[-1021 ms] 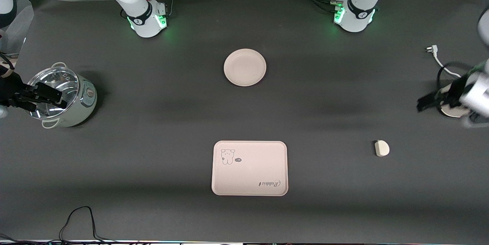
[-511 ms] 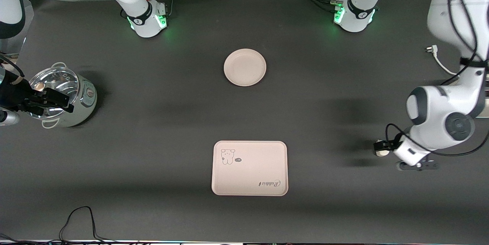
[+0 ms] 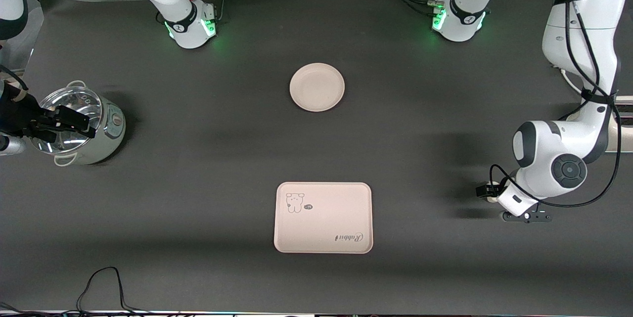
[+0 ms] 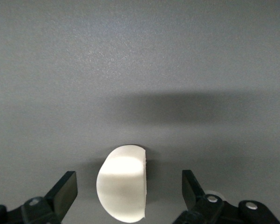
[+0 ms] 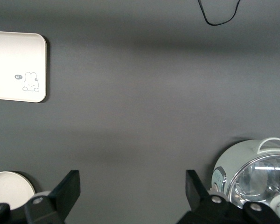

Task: Place bun in plate and plate on tray
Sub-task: 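Lower the left gripper and grasp the white bun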

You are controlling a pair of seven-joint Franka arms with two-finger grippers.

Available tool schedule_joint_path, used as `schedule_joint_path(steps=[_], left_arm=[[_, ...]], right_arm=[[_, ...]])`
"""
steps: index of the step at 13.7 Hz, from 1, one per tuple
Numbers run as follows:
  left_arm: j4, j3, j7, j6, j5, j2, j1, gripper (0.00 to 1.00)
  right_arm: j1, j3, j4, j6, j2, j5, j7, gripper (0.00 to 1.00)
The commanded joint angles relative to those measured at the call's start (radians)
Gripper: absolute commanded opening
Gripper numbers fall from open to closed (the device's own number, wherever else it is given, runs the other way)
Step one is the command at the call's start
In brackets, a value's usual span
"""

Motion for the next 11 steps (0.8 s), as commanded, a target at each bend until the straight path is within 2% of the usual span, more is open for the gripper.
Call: schedule_joint_path(steps=[1, 2, 3, 5, 6, 7, 10, 11], left_arm=[[-0.062, 0.004, 0.005, 0.104, 0.021, -0.004, 0.006, 0.95], [-0.096, 0.004, -0.005, 0.153, 0.021, -0.009, 0.006, 0.89], [-0.102, 0.004, -0.015, 0.168, 0.021, -0.011, 0.003, 0.74], [-0.098, 0.004, -0.024, 0.159, 0.019, -0.011, 0.005, 0.28], [-0.095, 0.004, -0.026, 0.156, 0.019, -0.011, 0.005, 0.16], [-0.093, 0.004, -0.026, 0.156, 0.019, -0.011, 0.005, 0.12], [-0.093, 0.004, -0.026, 0.146, 0.019, -0.029, 0.005, 0.11], [-0.093, 0.002, -0.039, 0.097, 0.016, -0.055, 0.002, 0.12]], right_arm=[[0.001, -0.007, 0.029, -0.020, 0.013, -0.011, 0.004, 1.00], [0.001, -0.008, 0.029, -0.024, 0.010, -0.011, 0.009, 1.00], [0.001, -0.010, 0.025, -0.024, 0.008, -0.011, 0.009, 1.00], [-0.005, -0.011, 0.020, -0.024, 0.013, -0.008, 0.003, 1.00], [-0.011, -0.013, 0.020, -0.024, 0.016, 0.001, -0.002, 1.00], [-0.014, -0.013, 0.020, -0.024, 0.017, 0.008, -0.008, 1.00], [-0.014, -0.016, 0.020, -0.024, 0.036, 0.008, 0.006, 1.00], [-0.014, -0.017, 0.019, -0.025, 0.042, 0.008, -0.003, 1.00]])
